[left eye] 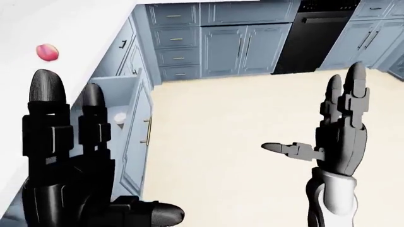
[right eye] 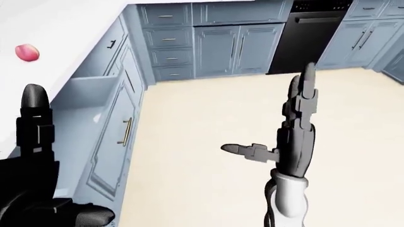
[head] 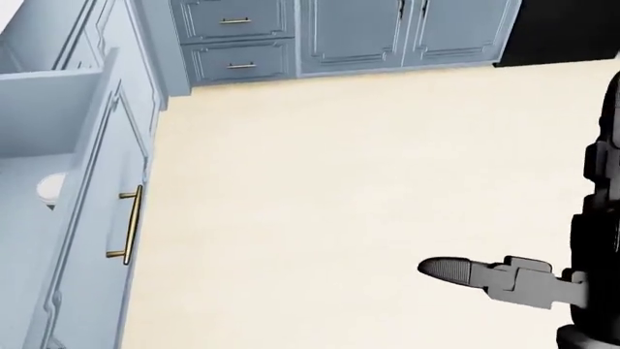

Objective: Close the right drawer.

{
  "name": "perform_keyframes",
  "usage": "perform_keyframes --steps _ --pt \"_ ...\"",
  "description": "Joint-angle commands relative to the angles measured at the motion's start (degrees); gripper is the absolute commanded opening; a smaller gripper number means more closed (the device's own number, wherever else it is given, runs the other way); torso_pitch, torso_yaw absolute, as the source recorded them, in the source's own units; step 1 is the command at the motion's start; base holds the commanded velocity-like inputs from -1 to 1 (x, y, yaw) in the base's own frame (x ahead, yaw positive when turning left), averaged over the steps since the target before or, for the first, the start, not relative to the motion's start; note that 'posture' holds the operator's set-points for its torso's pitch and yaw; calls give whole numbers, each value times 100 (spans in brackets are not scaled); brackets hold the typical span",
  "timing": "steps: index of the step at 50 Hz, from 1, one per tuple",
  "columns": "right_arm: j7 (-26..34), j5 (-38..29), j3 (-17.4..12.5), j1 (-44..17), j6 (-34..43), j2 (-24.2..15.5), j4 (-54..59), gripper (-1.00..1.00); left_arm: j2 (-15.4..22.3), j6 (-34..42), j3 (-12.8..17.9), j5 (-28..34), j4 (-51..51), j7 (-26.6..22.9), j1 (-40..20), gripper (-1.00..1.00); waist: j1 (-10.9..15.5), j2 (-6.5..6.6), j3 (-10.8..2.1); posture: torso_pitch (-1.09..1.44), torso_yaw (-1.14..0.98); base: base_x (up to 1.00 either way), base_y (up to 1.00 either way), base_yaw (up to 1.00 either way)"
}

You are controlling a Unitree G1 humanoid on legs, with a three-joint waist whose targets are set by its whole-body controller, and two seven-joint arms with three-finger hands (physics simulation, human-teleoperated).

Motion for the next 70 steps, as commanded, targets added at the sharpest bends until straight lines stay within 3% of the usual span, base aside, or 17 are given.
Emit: perform_keyframes --steps 1,4,11,17,23,33,47,55,70 --pt "-12 14 35 -84 -131 -32 -170 100 48 -78 -210 202 -192 -165 0 100 2 -9 -57 0 0 0 0 0" --pt "-40 38 18 -114 -101 -49 -120 100 183 -9 -849 581 -192 -149 -126 100 9 -27 -68 0 0 0 0 0" --pt "-45 41 41 -163 -75 -72 -39 100 280 522 -1911 1041 -192 -338 -486 100 38 -54 -88 0 0 0 0 0" --pt "-51 60 59 -180 -59 -71 0 100 311 518 -2375 1324 352 -410 -670 100 47 -64 -97 0 0 0 0 0" --pt "-43 59 86 -198 -99 -77 111 100 180 433 -2602 1501 1084 -444 -925 100 48 -77 -98 0 0 0 0 0" --pt "-43 68 118 -222 -153 -78 247 100 -226 223 -2357 1515 2666 -338 -1281 100 31 -95 -108 0 0 0 0 0" --pt "-73 63 147 -217 -311 -73 493 100 -605 -1177 -1747 1262 3980 967 -1362 100 -3 -95 -128 0 0 0 0 0" --pt "-70 68 173 -213 -323 -67 525 100 -681 -648 -1609 1448 4408 1333 -1550 100 -14 -84 -127 0 0 0 0 0" --pt "-62 41 205 -226 -313 -62 549 100 -795 39 -1140 980 5021 1518 -1823 100 -37 -70 -132 0 0 0 0 0"
